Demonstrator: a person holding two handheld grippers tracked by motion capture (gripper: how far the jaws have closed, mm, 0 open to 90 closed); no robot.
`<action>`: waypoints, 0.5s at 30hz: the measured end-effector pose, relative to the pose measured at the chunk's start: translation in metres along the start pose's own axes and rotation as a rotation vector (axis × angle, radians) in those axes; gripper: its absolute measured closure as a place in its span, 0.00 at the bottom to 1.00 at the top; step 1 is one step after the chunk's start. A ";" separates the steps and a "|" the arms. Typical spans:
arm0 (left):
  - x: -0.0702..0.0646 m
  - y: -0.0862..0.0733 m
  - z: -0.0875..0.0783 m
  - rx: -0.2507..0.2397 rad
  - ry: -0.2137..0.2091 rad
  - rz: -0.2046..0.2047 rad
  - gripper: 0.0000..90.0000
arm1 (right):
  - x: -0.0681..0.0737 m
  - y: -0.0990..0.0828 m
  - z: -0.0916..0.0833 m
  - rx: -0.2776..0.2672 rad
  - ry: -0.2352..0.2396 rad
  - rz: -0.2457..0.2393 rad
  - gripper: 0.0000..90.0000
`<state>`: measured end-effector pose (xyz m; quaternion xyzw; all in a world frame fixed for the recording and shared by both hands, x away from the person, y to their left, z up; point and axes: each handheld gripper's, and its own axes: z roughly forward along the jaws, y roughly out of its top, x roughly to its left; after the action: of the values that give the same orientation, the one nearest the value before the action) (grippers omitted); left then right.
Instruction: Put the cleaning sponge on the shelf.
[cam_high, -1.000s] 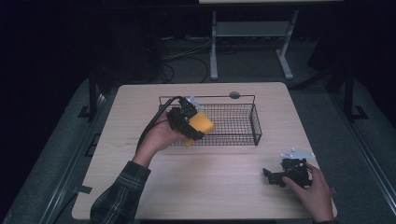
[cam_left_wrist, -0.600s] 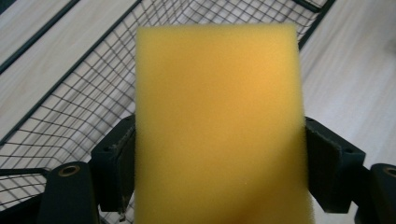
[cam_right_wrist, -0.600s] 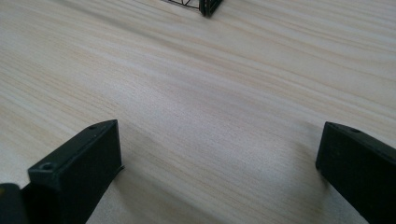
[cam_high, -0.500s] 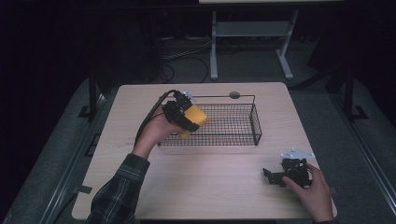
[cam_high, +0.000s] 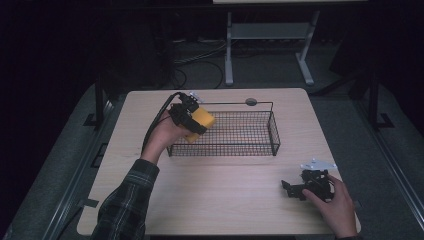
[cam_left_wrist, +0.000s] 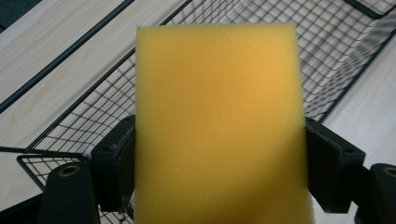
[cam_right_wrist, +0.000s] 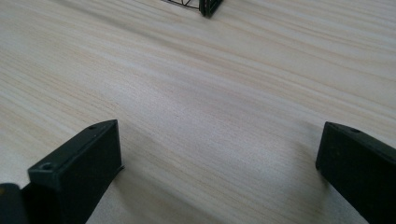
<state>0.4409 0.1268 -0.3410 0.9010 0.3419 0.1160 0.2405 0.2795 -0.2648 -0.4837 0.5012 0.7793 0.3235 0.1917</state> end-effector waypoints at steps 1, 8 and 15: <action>0.002 0.000 0.001 0.003 0.003 -0.003 0.25 | 0.000 0.000 0.000 0.000 0.000 -0.001 0.00; 0.012 -0.002 0.009 0.006 0.013 -0.039 0.25 | 0.000 0.000 0.000 0.000 0.000 0.000 0.00; 0.021 -0.003 0.019 0.030 0.038 -0.066 0.25 | 0.000 0.000 0.000 0.000 0.000 0.000 0.00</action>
<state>0.4617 0.1365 -0.3577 0.8902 0.3779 0.1201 0.2243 0.2794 -0.2648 -0.4836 0.5012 0.7794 0.3233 0.1916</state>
